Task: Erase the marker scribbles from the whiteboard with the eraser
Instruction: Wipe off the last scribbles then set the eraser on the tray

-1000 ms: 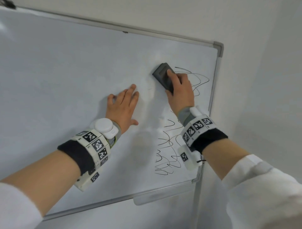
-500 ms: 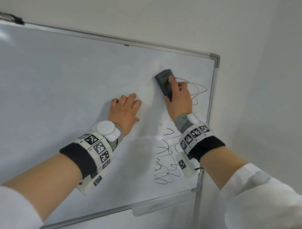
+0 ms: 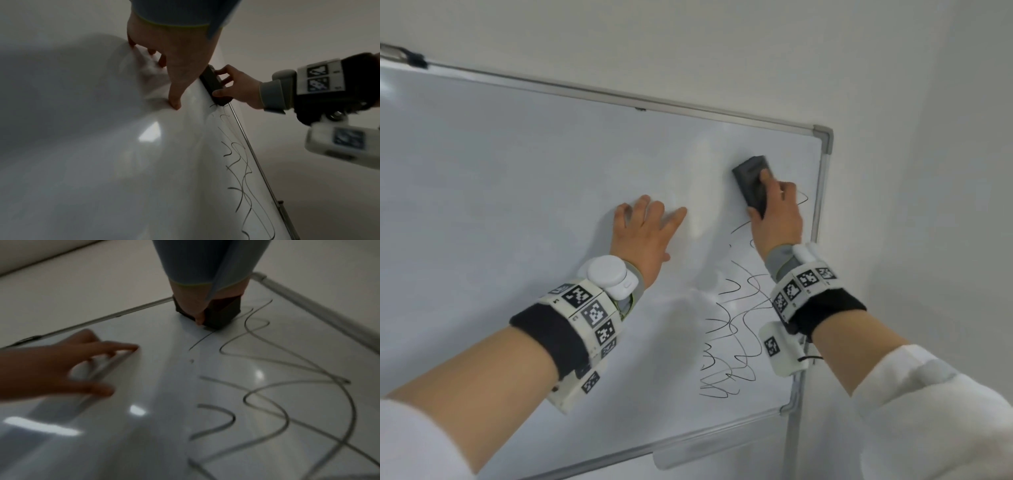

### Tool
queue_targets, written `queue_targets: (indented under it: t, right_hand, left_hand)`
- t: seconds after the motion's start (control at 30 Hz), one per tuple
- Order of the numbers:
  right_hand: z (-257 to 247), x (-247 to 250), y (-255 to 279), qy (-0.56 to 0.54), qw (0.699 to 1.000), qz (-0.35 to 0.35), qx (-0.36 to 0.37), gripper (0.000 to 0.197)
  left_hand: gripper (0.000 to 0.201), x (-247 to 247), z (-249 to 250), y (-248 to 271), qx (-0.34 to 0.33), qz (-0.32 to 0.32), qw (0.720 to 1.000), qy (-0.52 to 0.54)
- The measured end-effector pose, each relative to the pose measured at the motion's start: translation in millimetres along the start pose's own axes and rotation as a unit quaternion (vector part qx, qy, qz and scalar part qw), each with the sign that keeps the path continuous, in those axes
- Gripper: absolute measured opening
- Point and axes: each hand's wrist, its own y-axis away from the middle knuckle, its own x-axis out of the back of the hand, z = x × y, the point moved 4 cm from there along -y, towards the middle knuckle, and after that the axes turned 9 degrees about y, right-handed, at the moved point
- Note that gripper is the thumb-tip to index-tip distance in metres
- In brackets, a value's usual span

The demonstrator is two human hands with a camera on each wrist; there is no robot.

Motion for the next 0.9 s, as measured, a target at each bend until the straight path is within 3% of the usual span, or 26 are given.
queue_targets:
  t: [0.1,0.17,0.23,0.33,0.4,0.47,0.6,0.67,0.73,0.83,0.9]
  right_hand:
    - [-15,-11,22,0.004,0.992,-0.011,0.123,0.06]
    - [-7,-8,15,0.006,0.99,-0.009,0.143,0.059]
    - [13,-2,-3,-0.001,0.997,0.003,0.083,0.06]
    - [45,9,-27,-0.013,0.998,0.02,-0.063,0.061]
    - [48,9,-27,-0.007,0.995,0.03,-0.092,0.061]
    - [38,2,-16,-0.008,0.997,0.031,-0.064,0.061]
    - [17,-19,23,0.008,0.997,0.011,0.072,0.061]
    - [25,-17,19,0.021,0.995,0.012,0.096,0.06]
    - [43,-8,2,0.021,0.998,0.025,0.055,0.059]
    - [73,6,-21,0.015,0.997,0.03,-0.071,0.059]
    - [78,9,-22,0.026,0.995,0.034,-0.088,0.059]
  left_hand:
    - [0.076,-2,2,-2,0.011,-0.049,0.999,0.007]
    - [0.076,-2,3,-3,0.013,-0.048,0.999,0.019]
    - [0.077,-3,2,-2,0.014,-0.046,0.998,0.035]
    - [0.08,-4,4,-2,0.015,-0.06,0.998,0.024]
    - [0.082,-5,7,-2,0.023,-0.074,0.997,0.012]
    - [0.084,-7,11,-3,0.029,-0.079,0.996,-0.004]
    - [0.086,-8,16,-4,0.04,-0.092,0.995,-0.018]
    - [0.086,-9,18,-5,0.04,-0.092,0.995,-0.014]
    - [0.085,-9,18,-5,0.04,-0.094,0.995,-0.012]
    - [0.086,-11,19,-5,0.04,-0.094,0.995,-0.014]
    - [0.086,-12,19,-4,0.04,-0.096,0.995,-0.015]
